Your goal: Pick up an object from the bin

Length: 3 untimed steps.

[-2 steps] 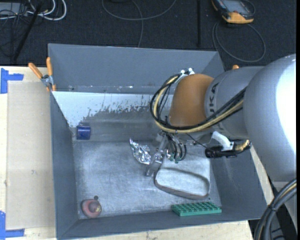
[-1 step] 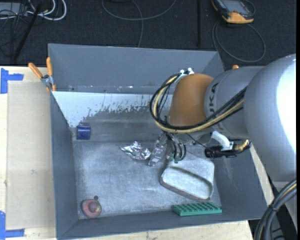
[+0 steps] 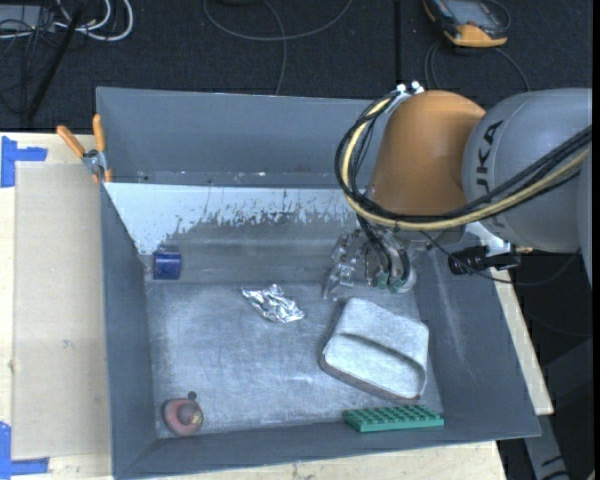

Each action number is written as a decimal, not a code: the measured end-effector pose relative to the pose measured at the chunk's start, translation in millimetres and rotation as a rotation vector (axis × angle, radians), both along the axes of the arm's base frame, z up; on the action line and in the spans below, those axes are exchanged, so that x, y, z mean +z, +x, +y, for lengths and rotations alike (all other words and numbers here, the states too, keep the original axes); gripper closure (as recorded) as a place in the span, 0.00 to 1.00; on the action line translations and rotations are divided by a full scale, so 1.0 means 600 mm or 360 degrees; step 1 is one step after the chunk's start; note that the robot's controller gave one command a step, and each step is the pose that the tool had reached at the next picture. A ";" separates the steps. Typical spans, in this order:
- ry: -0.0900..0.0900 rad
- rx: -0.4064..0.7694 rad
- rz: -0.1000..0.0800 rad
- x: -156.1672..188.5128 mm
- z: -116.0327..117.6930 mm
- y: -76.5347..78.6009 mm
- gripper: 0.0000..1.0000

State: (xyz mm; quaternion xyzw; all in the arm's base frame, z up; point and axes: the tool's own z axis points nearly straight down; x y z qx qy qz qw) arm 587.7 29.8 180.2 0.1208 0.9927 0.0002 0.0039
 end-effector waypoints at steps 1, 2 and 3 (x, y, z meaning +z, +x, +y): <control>0.0000 0.0002 0.0012 -0.008 0.001 -0.003 0.00; 0.0002 -0.0306 0.0010 -0.182 0.049 0.033 0.00; 0.0005 -0.0300 0.0007 -0.178 0.051 0.034 1.00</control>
Offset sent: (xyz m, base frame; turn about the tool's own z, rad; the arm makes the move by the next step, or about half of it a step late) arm 0.0000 0.0000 0.0000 0.0000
